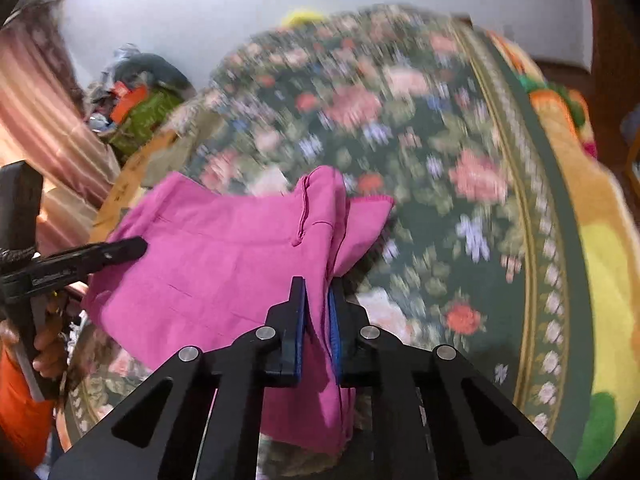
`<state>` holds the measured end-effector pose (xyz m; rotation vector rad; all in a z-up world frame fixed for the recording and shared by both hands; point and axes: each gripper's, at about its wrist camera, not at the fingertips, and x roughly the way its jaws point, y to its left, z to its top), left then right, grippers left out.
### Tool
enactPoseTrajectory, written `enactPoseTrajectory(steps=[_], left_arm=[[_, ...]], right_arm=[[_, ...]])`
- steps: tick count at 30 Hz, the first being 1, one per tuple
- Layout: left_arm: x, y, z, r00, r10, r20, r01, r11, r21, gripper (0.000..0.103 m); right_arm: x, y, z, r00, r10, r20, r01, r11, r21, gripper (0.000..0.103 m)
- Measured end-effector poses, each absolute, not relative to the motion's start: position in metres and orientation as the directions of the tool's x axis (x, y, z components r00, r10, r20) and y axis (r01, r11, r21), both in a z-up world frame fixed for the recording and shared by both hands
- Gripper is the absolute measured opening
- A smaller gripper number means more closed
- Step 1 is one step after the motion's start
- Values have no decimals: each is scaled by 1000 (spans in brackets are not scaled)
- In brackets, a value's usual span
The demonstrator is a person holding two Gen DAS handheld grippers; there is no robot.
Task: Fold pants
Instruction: 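Grasp the folded trousers with the left tool while the right tool grasps them, then lift the folded trousers with both tools and carry them toward the bed head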
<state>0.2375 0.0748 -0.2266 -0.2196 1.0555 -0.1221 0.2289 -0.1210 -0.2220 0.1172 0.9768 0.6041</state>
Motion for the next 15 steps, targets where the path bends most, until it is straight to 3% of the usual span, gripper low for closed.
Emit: enactPoseTrajectory(steps=[8, 15], left_arm=[[228, 92, -184, 598, -110, -794, -18, 988, -151, 17], [241, 145, -157, 669, -39, -742, -86, 988, -129, 17]], right_arm=[[225, -82, -170, 487, 540, -686, -538, 805, 251, 9], [249, -32, -147, 504, 572, -646, -578, 780, 240, 9]])
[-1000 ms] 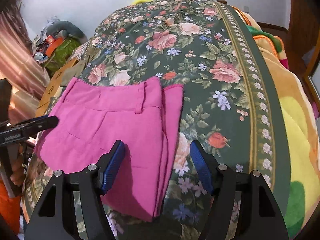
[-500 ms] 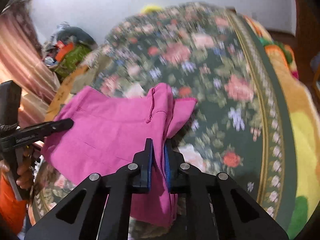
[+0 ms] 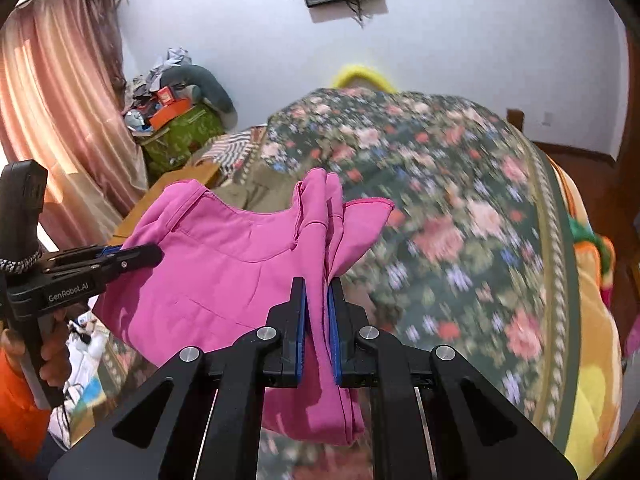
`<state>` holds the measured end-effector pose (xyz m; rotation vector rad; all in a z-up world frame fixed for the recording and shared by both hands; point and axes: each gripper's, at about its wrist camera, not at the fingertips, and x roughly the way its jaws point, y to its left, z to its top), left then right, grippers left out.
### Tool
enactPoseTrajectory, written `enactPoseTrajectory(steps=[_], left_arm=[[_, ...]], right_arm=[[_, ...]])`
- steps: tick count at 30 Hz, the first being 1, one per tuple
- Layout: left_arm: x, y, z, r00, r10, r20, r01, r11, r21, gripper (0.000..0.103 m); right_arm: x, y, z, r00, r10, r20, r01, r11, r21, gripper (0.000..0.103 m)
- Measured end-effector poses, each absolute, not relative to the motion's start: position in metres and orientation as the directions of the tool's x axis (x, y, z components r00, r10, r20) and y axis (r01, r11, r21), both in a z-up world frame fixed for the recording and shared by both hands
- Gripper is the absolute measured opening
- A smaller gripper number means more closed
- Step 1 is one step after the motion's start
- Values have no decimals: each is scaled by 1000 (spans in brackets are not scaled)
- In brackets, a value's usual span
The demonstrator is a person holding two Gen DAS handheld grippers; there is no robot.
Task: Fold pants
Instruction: 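Lift the folded trousers with both tools and carry them toward the bed head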
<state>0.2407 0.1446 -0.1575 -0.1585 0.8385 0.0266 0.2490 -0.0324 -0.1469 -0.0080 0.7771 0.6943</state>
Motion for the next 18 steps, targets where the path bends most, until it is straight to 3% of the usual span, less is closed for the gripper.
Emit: enactPoseTrajectory(steps=[18], left_arm=[[353, 291, -184, 705, 92, -703, -218, 972, -91, 17]], right_arm=[[362, 132, -161, 506, 555, -660, -662, 740, 115, 9]])
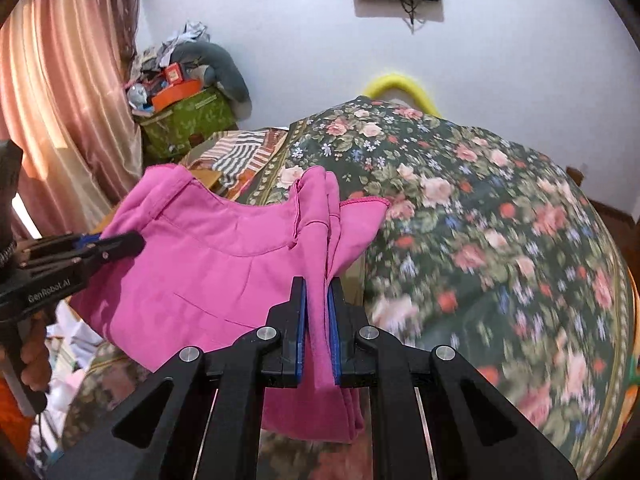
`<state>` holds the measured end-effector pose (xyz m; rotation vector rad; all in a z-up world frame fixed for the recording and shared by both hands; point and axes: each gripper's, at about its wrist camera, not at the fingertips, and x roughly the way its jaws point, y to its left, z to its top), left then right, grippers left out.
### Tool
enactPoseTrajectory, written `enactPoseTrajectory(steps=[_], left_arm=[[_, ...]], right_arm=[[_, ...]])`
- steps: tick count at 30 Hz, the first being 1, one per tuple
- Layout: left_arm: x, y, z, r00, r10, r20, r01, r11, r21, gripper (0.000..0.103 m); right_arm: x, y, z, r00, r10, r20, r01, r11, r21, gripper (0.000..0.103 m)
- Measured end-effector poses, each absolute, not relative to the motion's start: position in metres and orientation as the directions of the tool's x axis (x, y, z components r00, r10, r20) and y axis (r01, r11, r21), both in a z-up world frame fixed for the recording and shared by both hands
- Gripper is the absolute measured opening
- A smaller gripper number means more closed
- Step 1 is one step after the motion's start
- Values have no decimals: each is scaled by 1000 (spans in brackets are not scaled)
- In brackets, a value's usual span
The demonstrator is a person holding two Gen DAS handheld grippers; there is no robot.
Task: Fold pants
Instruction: 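Lift the folded trousers with both tools and carry them toward the bed head, then lower the trousers onto the bed and open both tools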
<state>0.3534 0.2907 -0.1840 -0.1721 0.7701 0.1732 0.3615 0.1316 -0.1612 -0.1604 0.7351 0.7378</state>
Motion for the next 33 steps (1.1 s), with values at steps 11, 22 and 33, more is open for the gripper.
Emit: enactPoseTrajectory(steps=[11, 22, 33], left_arm=[[418, 334, -279, 591, 169, -789, -241, 970, 27, 19], [390, 368, -307, 543, 186, -819, -314, 949, 7, 47], [315, 350, -241, 567, 205, -798, -307, 951, 26, 46]], right_arm=[[412, 193, -223, 438, 459, -773, -690, 723, 38, 9], [400, 163, -235, 419, 396, -817, -676, 737, 9, 18], [348, 120, -165, 498, 424, -757, -641, 768, 8, 38]])
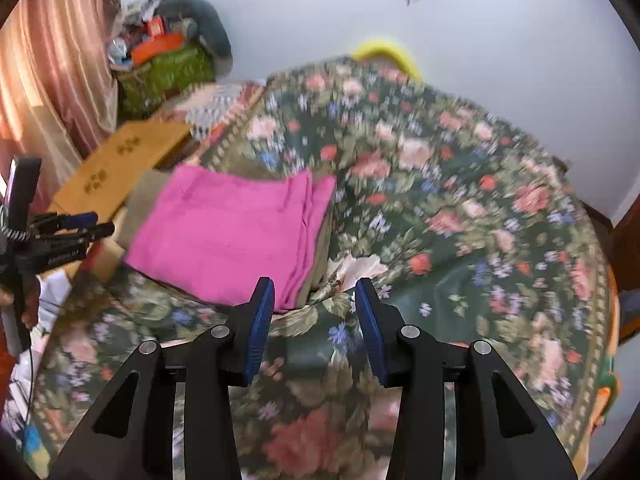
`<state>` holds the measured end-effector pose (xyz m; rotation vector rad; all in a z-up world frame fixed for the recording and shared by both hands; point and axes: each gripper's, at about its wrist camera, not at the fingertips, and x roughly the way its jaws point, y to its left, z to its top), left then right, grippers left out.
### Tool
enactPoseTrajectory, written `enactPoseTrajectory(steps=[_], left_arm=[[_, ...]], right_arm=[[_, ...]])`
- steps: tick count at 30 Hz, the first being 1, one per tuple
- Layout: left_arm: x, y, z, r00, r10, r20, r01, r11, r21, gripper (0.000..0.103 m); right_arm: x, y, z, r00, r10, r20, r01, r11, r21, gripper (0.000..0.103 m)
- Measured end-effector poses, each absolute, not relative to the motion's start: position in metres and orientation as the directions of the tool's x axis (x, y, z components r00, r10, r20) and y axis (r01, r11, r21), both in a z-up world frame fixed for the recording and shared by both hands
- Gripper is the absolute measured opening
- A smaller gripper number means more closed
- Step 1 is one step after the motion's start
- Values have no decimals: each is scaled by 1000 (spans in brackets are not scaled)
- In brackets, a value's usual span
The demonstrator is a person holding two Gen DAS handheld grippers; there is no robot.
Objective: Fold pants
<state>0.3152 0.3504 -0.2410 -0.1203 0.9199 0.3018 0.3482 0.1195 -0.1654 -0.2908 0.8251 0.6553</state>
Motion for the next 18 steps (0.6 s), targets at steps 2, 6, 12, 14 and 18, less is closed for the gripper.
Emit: enactPoseTrajectory(steps=[2, 6, 12, 14, 18], left_arm=[[296, 334, -213, 613, 192, -766, -282, 959, 16, 46], [245, 294, -143, 722, 171, -671, -231, 973, -1, 46], [165, 238, -53, 848, 168, -503, -187, 982, 13, 46], [137, 224, -30, 877, 171, -448, -184, 983, 14, 46], [80, 198, 4, 925, 160, -346, -173, 985, -7, 46]], right_arm=[[331, 113, -142, 527, 452, -720, -638, 770, 17, 38], [289, 98, -92, 575, 517, -635, -647, 762, 35, 38], [204, 75, -23, 638, 607, -474, -689, 725, 3, 38], [170, 63, -2, 647, 644, -408, -705, 709, 1, 38], [122, 45, 24, 656, 688, -310, -723, 691, 4, 38]])
